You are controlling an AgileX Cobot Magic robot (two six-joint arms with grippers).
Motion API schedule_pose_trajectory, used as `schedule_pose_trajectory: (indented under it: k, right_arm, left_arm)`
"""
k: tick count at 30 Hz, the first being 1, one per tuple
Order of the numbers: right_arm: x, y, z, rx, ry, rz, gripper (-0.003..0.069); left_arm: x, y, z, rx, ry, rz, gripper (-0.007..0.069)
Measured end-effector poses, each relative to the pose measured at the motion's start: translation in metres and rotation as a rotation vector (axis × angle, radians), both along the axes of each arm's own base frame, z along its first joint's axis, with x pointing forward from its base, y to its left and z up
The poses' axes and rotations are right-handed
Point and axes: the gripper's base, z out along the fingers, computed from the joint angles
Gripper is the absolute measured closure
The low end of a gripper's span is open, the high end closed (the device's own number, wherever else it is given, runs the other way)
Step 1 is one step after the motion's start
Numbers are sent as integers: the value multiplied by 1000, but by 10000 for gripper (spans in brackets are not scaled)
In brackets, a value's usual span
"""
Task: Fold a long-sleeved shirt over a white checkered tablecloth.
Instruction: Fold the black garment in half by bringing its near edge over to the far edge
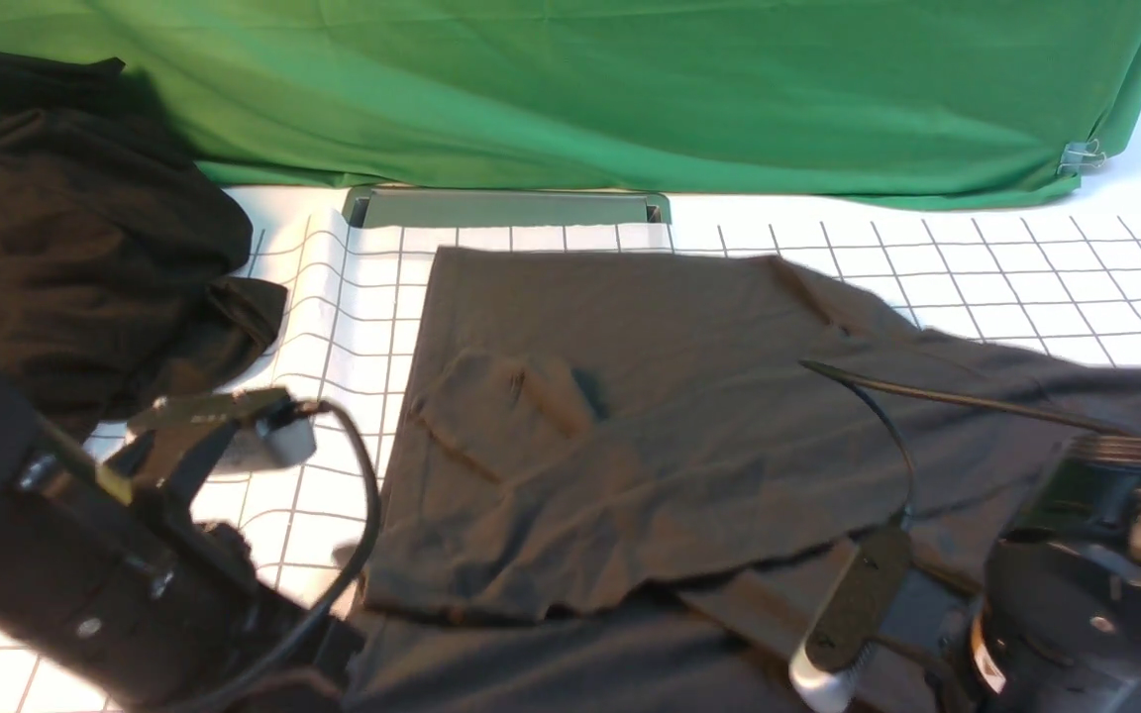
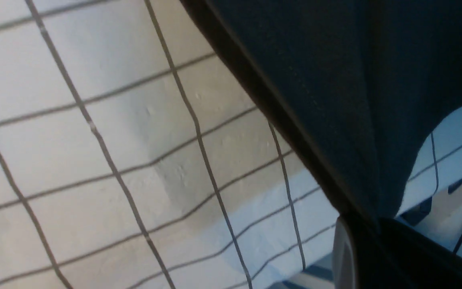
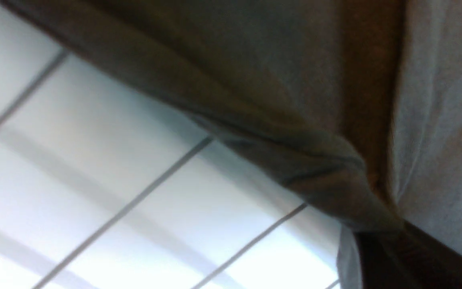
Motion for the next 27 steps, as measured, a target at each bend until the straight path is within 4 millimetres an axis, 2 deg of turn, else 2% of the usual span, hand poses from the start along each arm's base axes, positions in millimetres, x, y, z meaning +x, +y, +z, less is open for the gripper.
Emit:
schedule_pose_trajectory:
  k: [3, 6, 9, 11, 12, 15, 18, 22, 23, 24, 25, 26, 27]
  right_arm:
    - [-13, -6, 4, 23, 35, -19, 645]
    - [-18, -11, 14, 46, 9, -15, 645]
    - [-16, -14, 30, 71, -70, -14, 645]
    - [-5, -16, 49, 101, -168, -42, 645]
    - [-2, -17, 52, 106, -184, -49, 645]
    - [25, -21, 72, 168, -310, -107, 645]
    - [52, -24, 82, 209, -385, -154, 645]
    - [87, -24, 80, 215, -418, -190, 645]
    - [99, -24, 78, 215, -426, -201, 645]
    - [110, -23, 76, 216, -432, -210, 645]
    - [112, -23, 76, 216, -431, -210, 645]
    - [135, -21, 72, 216, -441, -227, 645]
    - [140, -21, 71, 215, -442, -230, 645]
  left_arm:
    - [-12, 4, 0, 7, 39, -12, 610]
    - [-17, 6, 7, 4, 7, -10, 610]
    - [-10, 9, 18, -4, -50, 39, 610]
    - [3, 12, 28, -28, -132, 108, 610]
    - [5, 12, 29, -31, -139, 117, 610]
    - [31, 17, 28, -74, -202, 239, 610]
    - [56, 22, 20, -102, -211, 325, 610]
    - [91, 28, 10, -113, -210, 394, 610]
    - [107, 31, 6, -118, -204, 419, 610]
    - [114, 32, 5, -121, -205, 426, 610]
    - [118, 32, 4, -119, -204, 428, 610]
    - [137, 33, 1, -120, -211, 443, 610]
    - [139, 33, 0, -122, -210, 445, 610]
